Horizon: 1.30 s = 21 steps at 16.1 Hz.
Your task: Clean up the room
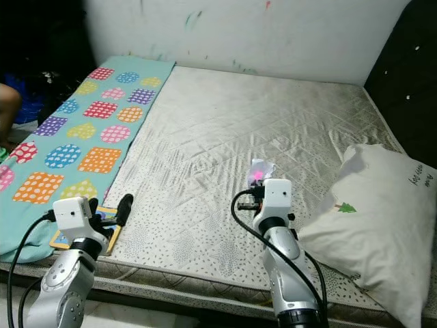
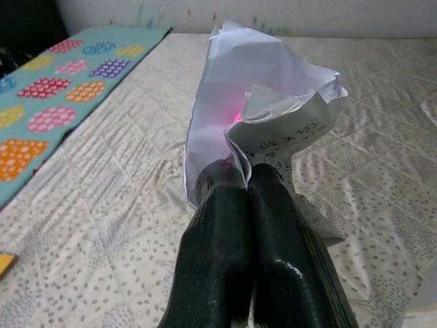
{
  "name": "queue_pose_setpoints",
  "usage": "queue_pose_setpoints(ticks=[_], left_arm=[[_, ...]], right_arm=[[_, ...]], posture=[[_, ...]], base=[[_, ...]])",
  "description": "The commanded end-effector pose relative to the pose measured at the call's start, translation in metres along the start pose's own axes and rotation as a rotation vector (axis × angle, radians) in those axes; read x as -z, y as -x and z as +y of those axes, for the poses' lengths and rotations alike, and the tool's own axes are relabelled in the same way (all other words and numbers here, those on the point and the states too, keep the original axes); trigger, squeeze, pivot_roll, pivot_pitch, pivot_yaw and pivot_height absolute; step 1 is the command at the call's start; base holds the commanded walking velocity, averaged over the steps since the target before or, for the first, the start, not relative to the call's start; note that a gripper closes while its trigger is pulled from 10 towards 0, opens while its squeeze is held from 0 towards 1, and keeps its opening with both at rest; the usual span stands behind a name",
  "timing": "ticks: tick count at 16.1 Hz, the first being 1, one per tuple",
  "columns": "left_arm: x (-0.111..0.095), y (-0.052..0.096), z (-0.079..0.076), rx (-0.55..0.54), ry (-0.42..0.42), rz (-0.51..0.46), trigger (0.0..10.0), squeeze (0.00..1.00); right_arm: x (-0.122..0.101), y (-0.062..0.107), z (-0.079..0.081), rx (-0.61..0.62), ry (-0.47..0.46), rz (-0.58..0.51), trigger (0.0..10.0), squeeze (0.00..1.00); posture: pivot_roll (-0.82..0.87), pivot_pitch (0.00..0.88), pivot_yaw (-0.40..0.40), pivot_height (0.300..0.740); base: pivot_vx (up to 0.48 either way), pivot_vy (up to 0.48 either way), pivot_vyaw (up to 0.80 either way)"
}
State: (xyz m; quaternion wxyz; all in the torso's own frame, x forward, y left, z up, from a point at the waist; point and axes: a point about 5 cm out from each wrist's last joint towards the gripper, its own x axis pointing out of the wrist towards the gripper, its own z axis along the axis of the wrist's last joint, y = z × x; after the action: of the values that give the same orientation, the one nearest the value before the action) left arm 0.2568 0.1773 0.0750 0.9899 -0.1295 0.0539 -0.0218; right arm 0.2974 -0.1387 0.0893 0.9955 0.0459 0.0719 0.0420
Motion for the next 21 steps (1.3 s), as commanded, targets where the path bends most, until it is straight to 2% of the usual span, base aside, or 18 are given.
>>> queue_pose_setpoints(ticks=[1, 3, 6, 7, 8, 10, 11, 12, 13, 16, 17, 19, 20, 21], left_arm=[[-0.001, 0.0, 0.0, 0.019, -0.021, -0.015, 10.0, 0.0], [0.0, 0.001, 0.005, -0.024, -0.017, -0.019, 10.0, 0.0], [-0.011, 0.003, 0.01, -0.026, -0.071, -0.069, 10.0, 0.0], [-0.014, 0.004, 0.013, -0.038, -0.078, -0.083, 10.0, 0.0], [-0.019, 0.005, 0.019, -0.059, -0.085, -0.102, 10.0, 0.0], [-0.021, 0.008, 0.029, -0.082, -0.097, -0.104, 10.0, 0.0], [-0.02, 0.013, 0.037, -0.123, -0.106, -0.108, 10.0, 0.0], [-0.018, 0.016, 0.037, -0.123, -0.188, -0.094, 10.0, 0.0], [-0.017, 0.017, 0.035, -0.1, -0.223, -0.076, 10.0, 0.0], [-0.014, 0.012, 0.028, -0.004, -0.319, -0.004, 10.0, 0.0], [-0.015, 0.008, 0.025, 0.016, -0.319, -0.016, 10.0, 0.0], [-0.01, 0.004, 0.021, 0.025, -0.23, -0.026, 10.0, 0.0], [-0.009, 0.007, 0.022, 0.003, -0.197, -0.033, 10.0, 0.0], [-0.018, 0.012, 0.032, -0.075, -0.112, -0.083, 10.0, 0.0]], right_arm=[[-0.002, -0.002, -0.001, 0.013, -0.008, 0.004, 10.0, 0.0], [-0.003, -0.003, 0.0, 0.013, 0.011, -0.001, 10.0, 0.0], [-0.013, -0.002, -0.009, 0.045, 0.024, -0.053, 10.0, 0.0], [-0.016, -0.001, -0.013, 0.059, 0.065, -0.069, 10.0, 0.0], [-0.021, 0.001, -0.02, 0.093, 0.162, -0.109, 10.0, 0.0], [-0.023, 0.003, -0.03, 0.11, 0.165, -0.14, 10.0, 0.0], [-0.023, 0.006, -0.039, 0.172, 0.2, -0.179, 10.0, 0.0], [-0.023, 0.006, -0.045, 0.176, 0.228, -0.17, 10.0, 0.0], [-0.022, 0.005, -0.047, 0.163, 0.193, -0.151, 10.0, 0.0], [-0.023, 0.003, -0.047, 0.137, 0.238, -0.164, 10.0, 0.0], [-0.024, 0.004, -0.046, 0.142, 0.238, -0.176, 10.0, 0.0], [-0.027, 0.006, -0.047, 0.166, 0.204, -0.189, 10.0, 0.0], [-0.028, 0.008, -0.047, 0.169, 0.218, -0.202, 10.0, 0.0], [-0.026, 0.009, -0.052, 0.18, 0.219, -0.198, 10.0, 0.0]], posture=[[-0.11, 0.0, -0.032, 0.74], [-0.11, 0.0, -0.033, 0.74], [-0.11, 0.0, -0.038, 0.74], [-0.11, 0.0, -0.041, 0.74], [-0.11, 0.0, -0.043, 0.74], [-0.11, 0.0, -0.046, 0.74], [-0.11, 0.0, -0.047, 0.74], [-0.11, 0.0, -0.053, 0.74], [-0.1, 0.0, -0.061, 0.74], [-0.11, 0.0, -0.059, 0.74], [-0.12, 0.0, -0.049, 0.74], [-0.14, 0.0, -0.029, 0.74], [-0.15, 0.0, -0.03, 0.74], [-0.11, 0.0, -0.051, 0.74]], base=[[0.0, 0.0, -0.8], [0.0, 0.0, -0.8], [0.0, 0.0, -0.53], [0.0, 0.0, 0.0], [0.0, 0.0, 0.0], [0.0, 0.0, 0.0], [0.0, 0.0, 0.0], [0.0, 0.0, 0.0], [0.0, 0.0, 0.0], [0.0, 0.0, 0.0], [0.0, 0.0, 0.0], [0.0, 0.0, 0.0], [0.0, 0.0, 0.0], [0.0, 0.0, 0.0]])
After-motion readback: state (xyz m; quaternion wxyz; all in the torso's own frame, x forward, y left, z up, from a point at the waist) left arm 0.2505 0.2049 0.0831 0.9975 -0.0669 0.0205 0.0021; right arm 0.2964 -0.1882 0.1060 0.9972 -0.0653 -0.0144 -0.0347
